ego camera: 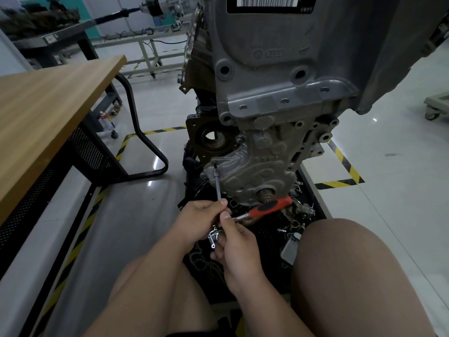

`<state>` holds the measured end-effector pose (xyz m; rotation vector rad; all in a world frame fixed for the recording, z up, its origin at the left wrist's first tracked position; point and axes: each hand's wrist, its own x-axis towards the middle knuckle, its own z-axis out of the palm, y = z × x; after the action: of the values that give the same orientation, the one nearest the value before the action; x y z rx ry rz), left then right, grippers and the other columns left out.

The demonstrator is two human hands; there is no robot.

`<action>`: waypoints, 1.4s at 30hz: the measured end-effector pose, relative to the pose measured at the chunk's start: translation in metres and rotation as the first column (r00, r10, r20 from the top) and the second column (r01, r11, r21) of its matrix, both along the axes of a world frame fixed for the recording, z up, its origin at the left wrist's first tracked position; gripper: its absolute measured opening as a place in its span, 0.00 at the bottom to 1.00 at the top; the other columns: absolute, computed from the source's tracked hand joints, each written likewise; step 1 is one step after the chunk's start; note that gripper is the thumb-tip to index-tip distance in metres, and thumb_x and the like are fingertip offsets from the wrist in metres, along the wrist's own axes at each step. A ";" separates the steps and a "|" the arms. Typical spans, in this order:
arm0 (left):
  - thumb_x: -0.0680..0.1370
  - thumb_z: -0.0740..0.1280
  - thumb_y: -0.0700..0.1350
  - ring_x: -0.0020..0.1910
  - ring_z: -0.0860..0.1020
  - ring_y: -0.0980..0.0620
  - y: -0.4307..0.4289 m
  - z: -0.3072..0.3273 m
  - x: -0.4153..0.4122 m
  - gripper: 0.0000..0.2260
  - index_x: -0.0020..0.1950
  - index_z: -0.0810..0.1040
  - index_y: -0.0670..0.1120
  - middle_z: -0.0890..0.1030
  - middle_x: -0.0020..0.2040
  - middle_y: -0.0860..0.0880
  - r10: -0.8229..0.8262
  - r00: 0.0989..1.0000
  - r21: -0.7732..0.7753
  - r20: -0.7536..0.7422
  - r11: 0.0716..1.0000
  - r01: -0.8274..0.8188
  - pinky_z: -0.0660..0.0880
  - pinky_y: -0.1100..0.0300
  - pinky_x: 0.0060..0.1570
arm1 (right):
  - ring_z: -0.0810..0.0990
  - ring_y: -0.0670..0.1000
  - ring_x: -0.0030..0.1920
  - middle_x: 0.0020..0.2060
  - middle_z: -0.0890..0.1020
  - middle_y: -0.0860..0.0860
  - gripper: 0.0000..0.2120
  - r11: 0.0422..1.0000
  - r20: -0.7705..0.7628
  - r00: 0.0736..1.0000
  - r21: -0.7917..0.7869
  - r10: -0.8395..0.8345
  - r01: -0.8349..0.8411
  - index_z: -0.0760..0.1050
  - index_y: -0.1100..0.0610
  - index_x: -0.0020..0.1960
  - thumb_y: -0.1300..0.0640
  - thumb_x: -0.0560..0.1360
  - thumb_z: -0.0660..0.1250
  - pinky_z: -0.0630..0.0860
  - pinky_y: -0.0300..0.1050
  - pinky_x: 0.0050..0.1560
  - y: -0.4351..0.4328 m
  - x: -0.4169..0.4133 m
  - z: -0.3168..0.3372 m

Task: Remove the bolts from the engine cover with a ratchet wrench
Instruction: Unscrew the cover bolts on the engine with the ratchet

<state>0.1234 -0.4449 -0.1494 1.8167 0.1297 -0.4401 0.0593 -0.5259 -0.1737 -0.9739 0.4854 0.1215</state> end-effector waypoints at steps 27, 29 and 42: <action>0.75 0.69 0.53 0.24 0.73 0.54 0.003 -0.006 0.002 0.14 0.34 0.82 0.47 0.77 0.29 0.42 0.020 0.997 -0.058 0.075 0.998 -0.016 0.68 0.66 0.24 | 0.60 0.44 0.21 0.23 0.65 0.47 0.19 0.871 -0.164 0.986 0.482 -0.016 0.094 0.74 0.55 0.38 0.39 0.62 0.68 0.60 0.36 0.22 0.006 0.002 0.012; 0.76 0.69 0.53 0.24 0.74 0.54 0.003 -0.005 0.002 0.14 0.33 0.82 0.48 0.77 0.27 0.45 0.018 0.997 -0.070 0.072 0.997 -0.013 0.69 0.66 0.25 | 0.60 0.44 0.20 0.23 0.65 0.47 0.20 0.860 -0.165 0.986 0.503 -0.006 0.090 0.74 0.56 0.39 0.39 0.63 0.68 0.60 0.36 0.21 0.006 0.002 0.013; 0.75 0.70 0.54 0.21 0.72 0.57 0.005 -0.007 0.003 0.14 0.34 0.81 0.47 0.74 0.23 0.51 0.034 0.997 -0.051 0.064 0.998 -0.030 0.68 0.68 0.24 | 0.62 0.45 0.19 0.23 0.68 0.48 0.21 0.884 -0.133 0.991 0.465 0.011 0.053 0.76 0.58 0.42 0.38 0.71 0.66 0.63 0.36 0.22 0.006 0.001 0.005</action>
<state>0.1266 -0.4402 -0.1568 1.7757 0.1018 -0.3582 0.0606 -0.5200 -0.1687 -0.4849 0.5561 0.2725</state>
